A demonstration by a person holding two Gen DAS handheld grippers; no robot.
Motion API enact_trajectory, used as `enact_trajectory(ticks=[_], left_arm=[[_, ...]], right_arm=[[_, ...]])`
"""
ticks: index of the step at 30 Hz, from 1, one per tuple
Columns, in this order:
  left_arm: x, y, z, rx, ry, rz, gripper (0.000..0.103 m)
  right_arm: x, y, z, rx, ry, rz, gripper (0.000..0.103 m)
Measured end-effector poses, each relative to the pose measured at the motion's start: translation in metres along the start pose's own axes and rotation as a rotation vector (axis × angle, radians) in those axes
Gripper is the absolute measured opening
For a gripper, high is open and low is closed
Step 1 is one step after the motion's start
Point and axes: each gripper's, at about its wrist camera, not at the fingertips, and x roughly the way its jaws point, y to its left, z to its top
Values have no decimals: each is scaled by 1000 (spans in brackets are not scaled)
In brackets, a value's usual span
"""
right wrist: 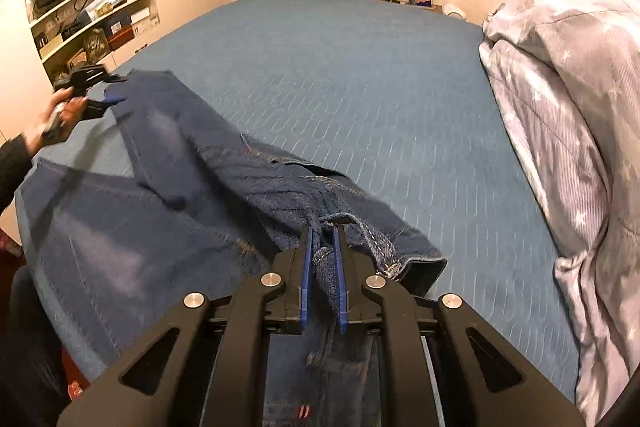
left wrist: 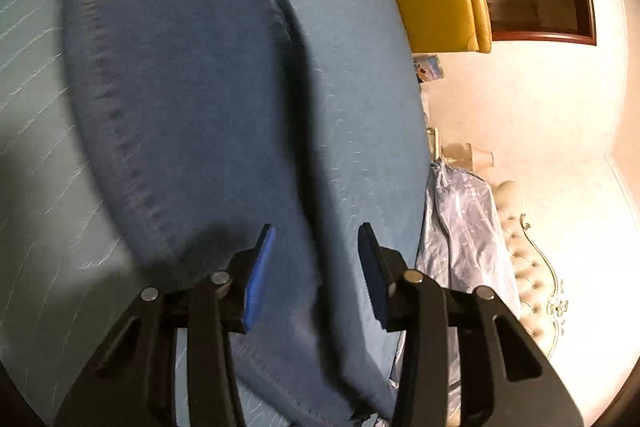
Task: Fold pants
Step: 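Fold the leg over the other with the left tool while the right holds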
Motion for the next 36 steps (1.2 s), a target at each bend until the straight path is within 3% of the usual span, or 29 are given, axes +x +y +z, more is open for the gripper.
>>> enact_trajectory(ticks=[5, 10, 12, 14, 18, 22, 25, 28, 31, 33, 35, 36], left_arm=[[33, 4, 13, -44, -2, 69, 42], [40, 8, 31, -44, -7, 91, 39], [39, 9, 38, -52, -18, 123, 3], [21, -1, 35, -23, -29, 115, 2], [-61, -20, -8, 53, -66, 104, 2], [-175, -3, -108, 121, -122, 148, 2], [-234, 51, -191, 63, -139, 151, 2], [-243, 114, -243, -11, -112, 177, 2], [-234, 145, -254, -21, -112, 200, 2], [-227, 144, -253, 3, -116, 195, 3], [-225, 144, -251, 10, -112, 190, 3], [-225, 144, -250, 9, -109, 179, 3]], right_arm=[[-19, 13, -13, -7, 1, -2, 11], [-27, 4, -7, -6, -12, -10, 11], [-30, 3, -5, -9, -14, -12, 11], [-32, 3, -6, -9, -11, -19, 11], [-36, -3, -8, -21, -9, -33, 10], [-52, -16, -26, -24, -13, 4, 10], [-60, -21, -60, -33, 31, 48, 10], [-51, -22, -105, -3, 103, 79, 11], [-27, -30, -152, 124, 185, 110, 14], [-16, -36, -181, 244, 212, 105, 26], [-25, -41, -196, 351, 184, 74, 37], [-33, -42, -203, 416, 164, 72, 51]])
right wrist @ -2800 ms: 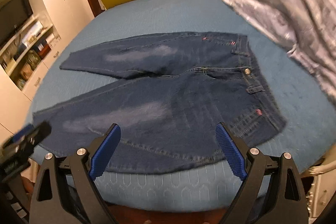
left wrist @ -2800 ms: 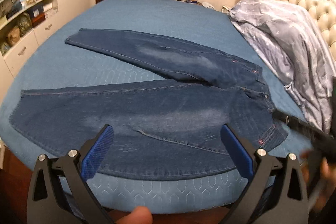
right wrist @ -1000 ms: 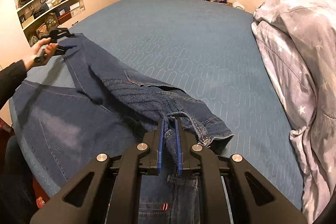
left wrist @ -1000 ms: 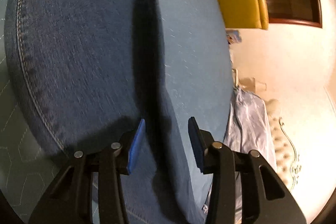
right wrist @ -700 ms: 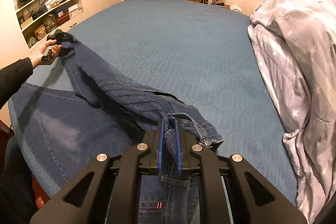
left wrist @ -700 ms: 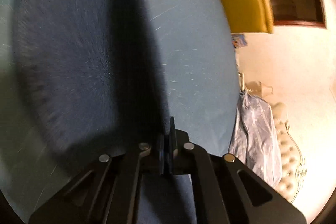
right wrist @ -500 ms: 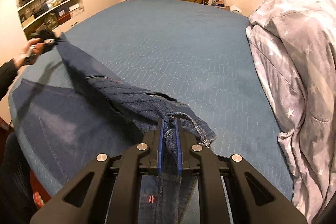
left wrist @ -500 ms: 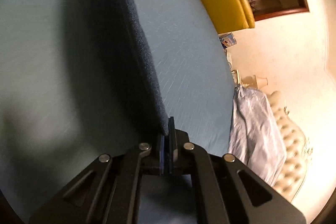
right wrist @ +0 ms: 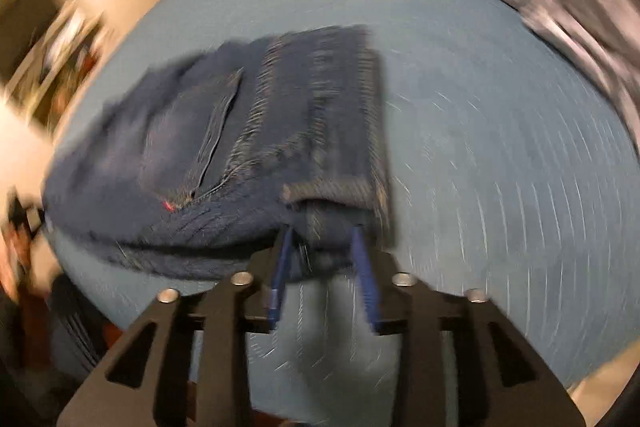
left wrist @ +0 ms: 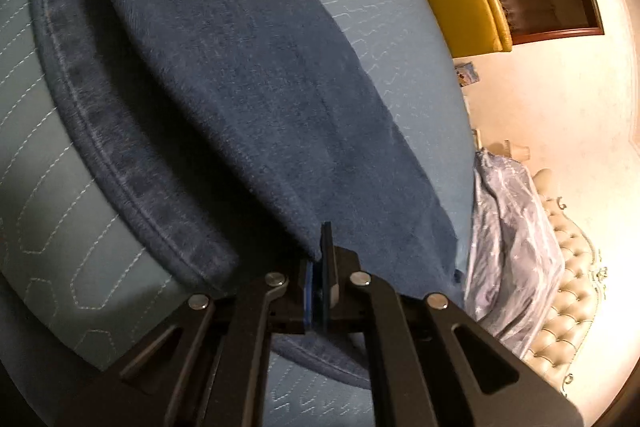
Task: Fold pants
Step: 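Fold the leg over the other with the left tool while the right holds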
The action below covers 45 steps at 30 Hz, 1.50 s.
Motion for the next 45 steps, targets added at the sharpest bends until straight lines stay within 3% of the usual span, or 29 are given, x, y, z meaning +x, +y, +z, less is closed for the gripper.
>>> enact_trajectory(ticks=[1, 5, 10, 15, 17, 18, 19, 22, 25, 28, 34, 37, 40, 41, 42, 45], left_arm=[[3, -3, 1, 1, 3, -3, 3], [-2, 2, 6, -3, 8, -21, 3], [-18, 24, -3, -21, 10, -37, 3], [-18, 26, 1, -17, 18, -50, 3], [-23, 20, 4, -3, 10, -56, 3], [-30, 16, 4, 1, -2, -66, 2], [-38, 10, 3, 9, -13, -79, 2], [-58, 6, -3, 31, -34, -94, 2], [-52, 23, -7, 0, -1, -68, 2], [-51, 35, -14, -15, 2, -65, 2], [-40, 41, -18, -5, 10, -27, 2], [-38, 54, -20, -42, 16, -64, 3], [-43, 63, -18, -55, -10, -69, 12], [-47, 68, -14, -69, -26, -95, 25], [-51, 71, -11, -74, -41, -121, 30], [-60, 76, 4, -67, -84, -129, 31]], right_arm=[[-8, -6, -9, 90, -22, 8, 59], [-14, -11, -28, 334, -70, 125, 59], [12, -11, -22, 589, -49, 226, 59], [27, -1, -14, 646, -66, 227, 58], [29, -7, -6, 656, -85, 224, 49], [29, -7, -4, 650, -92, 208, 11], [27, -5, 0, 633, -90, 159, 2], [8, 10, 4, 588, -106, 124, 2], [-5, 19, 4, 540, -118, 104, 2], [14, 6, -2, 573, -65, 91, 2], [10, 5, -3, 541, -87, 87, 2], [30, -4, -8, 548, -37, 58, 2], [36, 2, -11, 507, -39, 10, 1], [36, 5, -11, 487, -42, -10, 1], [37, 9, -9, 467, -41, -32, 1], [43, 16, -8, 436, -36, -72, 0]])
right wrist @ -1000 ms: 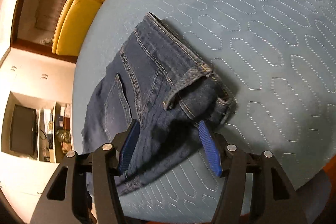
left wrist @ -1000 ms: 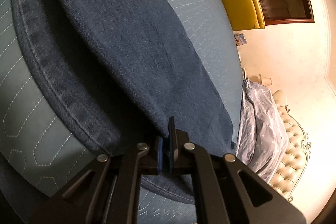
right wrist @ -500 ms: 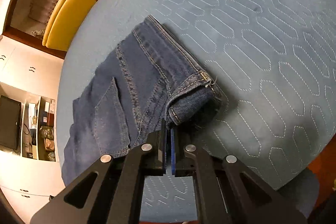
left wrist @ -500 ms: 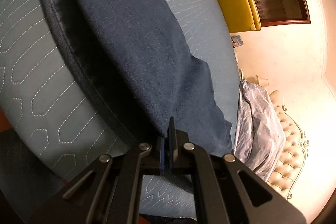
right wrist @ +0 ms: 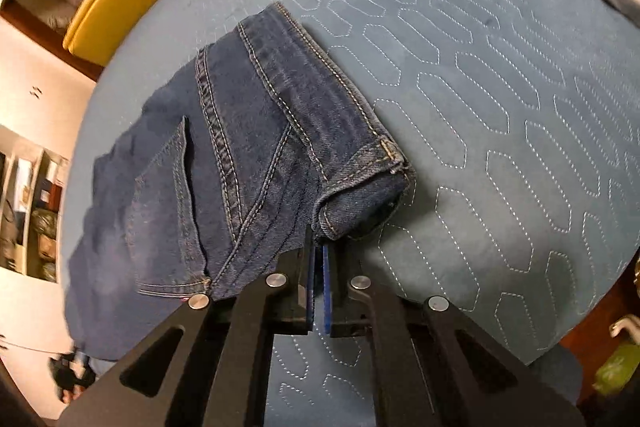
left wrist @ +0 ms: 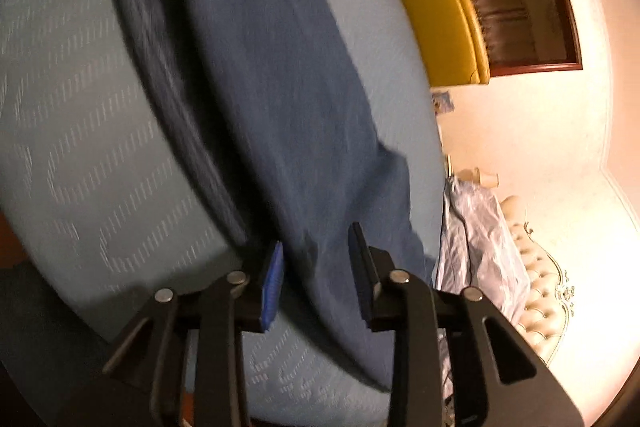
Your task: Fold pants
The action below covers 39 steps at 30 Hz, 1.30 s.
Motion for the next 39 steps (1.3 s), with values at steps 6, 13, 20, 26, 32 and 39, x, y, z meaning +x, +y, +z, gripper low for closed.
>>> enact_trajectory(ticks=[6, 13, 20, 26, 32, 39], left_arm=[[-26, 29, 53, -95, -101, -35, 31], [-44, 64, 125, -154, -163, 3, 3], [-78, 55, 103, -92, -217, 58, 2], [-67, 80, 107, -137, -186, 43, 3], [-93, 79, 104, -134, -217, 31, 42], [-107, 113, 134, -206, -243, -11, 43]], right_arm=[[5, 9, -3, -27, -7, -60, 0], [7, 13, 0, -36, 3, -105, 0], [5, 16, 4, -45, 15, -105, 0], [9, 19, 7, -64, 23, -118, 0], [0, 14, 3, -63, 12, -101, 0], [7, 17, 1, -78, 22, -129, 0]])
